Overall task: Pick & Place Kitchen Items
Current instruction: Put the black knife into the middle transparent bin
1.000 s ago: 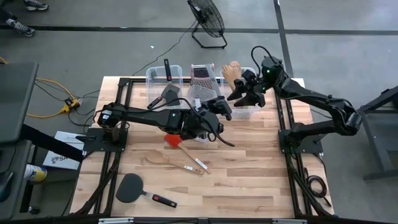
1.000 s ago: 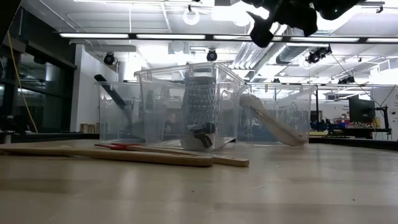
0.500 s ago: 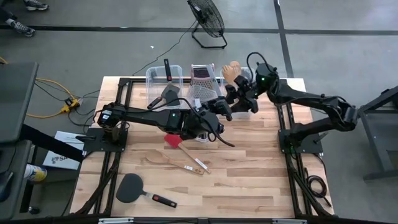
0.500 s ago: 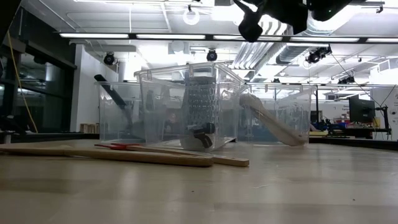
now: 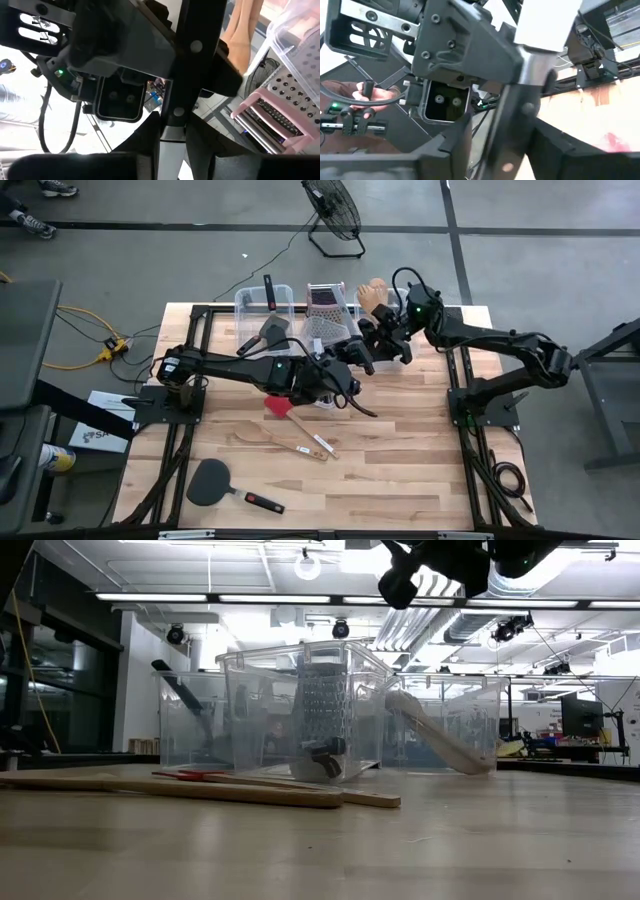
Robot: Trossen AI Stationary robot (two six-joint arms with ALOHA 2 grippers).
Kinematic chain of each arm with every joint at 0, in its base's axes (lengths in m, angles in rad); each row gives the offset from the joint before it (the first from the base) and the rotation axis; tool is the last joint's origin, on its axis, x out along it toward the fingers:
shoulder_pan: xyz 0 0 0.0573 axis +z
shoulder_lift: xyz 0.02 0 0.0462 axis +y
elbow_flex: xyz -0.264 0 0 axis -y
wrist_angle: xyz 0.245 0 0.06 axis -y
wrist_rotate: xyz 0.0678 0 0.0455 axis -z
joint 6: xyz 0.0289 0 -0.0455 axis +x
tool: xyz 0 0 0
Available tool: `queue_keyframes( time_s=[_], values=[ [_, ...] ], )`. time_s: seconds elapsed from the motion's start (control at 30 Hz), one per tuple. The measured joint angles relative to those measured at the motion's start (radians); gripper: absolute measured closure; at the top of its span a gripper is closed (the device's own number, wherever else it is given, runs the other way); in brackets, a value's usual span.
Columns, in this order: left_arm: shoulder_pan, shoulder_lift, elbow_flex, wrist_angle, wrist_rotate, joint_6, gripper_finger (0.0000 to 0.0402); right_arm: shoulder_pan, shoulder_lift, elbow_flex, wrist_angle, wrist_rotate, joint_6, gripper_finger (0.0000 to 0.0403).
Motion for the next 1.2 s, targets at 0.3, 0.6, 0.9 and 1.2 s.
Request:
queue_keyframes(
  time_s=[0.3,0.6,0.9,1.2],
  values=[
    [-0.002,0.000,0.000,-0.006,0.000,0.009,0.0341,-0.027,0.000,-0.001,-0.008,-0.022,0.009,0.0313],
    [-0.001,0.000,0.000,-0.003,0.001,-0.025,0.0302,-0.027,0.000,-0.001,-0.005,-0.011,-0.037,0.0313],
    [0.000,0.000,0.000,-0.006,-0.036,-0.153,0.0196,-0.034,-0.002,-0.001,-0.003,0.043,-0.082,0.0314],
    [0.001,-0.015,-0.002,-0.044,-0.160,-0.462,0.0194,-0.105,-0.002,-0.001,-0.031,0.131,-0.076,0.0314]
  ],
)
